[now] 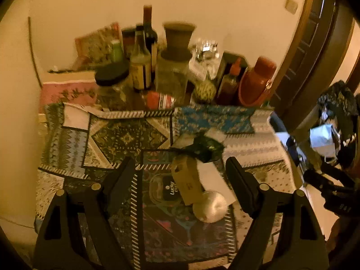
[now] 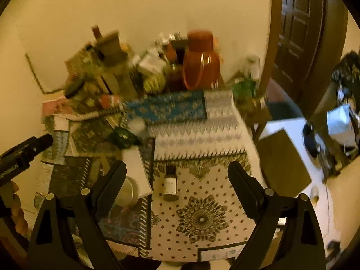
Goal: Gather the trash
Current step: 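Grasp the small clear black-capped bottle with the right gripper while the left grasps the cardboard box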
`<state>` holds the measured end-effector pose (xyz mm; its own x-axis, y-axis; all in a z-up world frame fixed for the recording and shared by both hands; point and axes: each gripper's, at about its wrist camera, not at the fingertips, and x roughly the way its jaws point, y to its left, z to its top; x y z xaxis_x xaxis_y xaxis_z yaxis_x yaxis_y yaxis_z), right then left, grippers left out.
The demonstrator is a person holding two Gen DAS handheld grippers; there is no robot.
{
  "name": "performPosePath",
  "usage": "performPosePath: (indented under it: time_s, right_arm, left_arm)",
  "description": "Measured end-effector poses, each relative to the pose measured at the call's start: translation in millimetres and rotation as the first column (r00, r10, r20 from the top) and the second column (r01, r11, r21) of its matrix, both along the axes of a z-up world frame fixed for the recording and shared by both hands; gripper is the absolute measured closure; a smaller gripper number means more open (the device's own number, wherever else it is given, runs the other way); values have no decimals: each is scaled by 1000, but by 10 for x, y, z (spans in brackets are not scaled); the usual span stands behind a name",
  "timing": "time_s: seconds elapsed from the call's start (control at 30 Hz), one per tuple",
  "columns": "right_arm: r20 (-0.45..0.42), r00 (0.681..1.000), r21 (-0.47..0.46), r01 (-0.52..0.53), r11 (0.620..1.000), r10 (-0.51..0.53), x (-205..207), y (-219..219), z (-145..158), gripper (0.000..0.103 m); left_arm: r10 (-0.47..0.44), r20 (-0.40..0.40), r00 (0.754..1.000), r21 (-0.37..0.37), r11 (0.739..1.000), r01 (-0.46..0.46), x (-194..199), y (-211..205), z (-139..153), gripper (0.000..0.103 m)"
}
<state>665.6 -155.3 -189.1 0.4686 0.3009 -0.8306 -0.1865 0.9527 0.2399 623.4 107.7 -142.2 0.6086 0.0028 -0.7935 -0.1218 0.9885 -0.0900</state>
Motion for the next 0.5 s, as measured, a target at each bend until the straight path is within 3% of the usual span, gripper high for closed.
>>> performPosePath:
  time_s: [0.2,0.37,0.5]
  right_arm:
    - [-159,986,-18,42,999,-44,175,146,-594,14]
    - [-260,965,-25,28,999,-34,262,233,-995,24]
    - [-303,953,-42,-1,999,-12,302,328,-1228,33]
  left_arm:
    - [-26,-151,988,-140,990,5,360,158,-621,21]
    - [-32,-249,968,-321,946,-52,561,293,-1118,25]
    - [-29,-298,954,-408,908,-100,658,360,-1408,31]
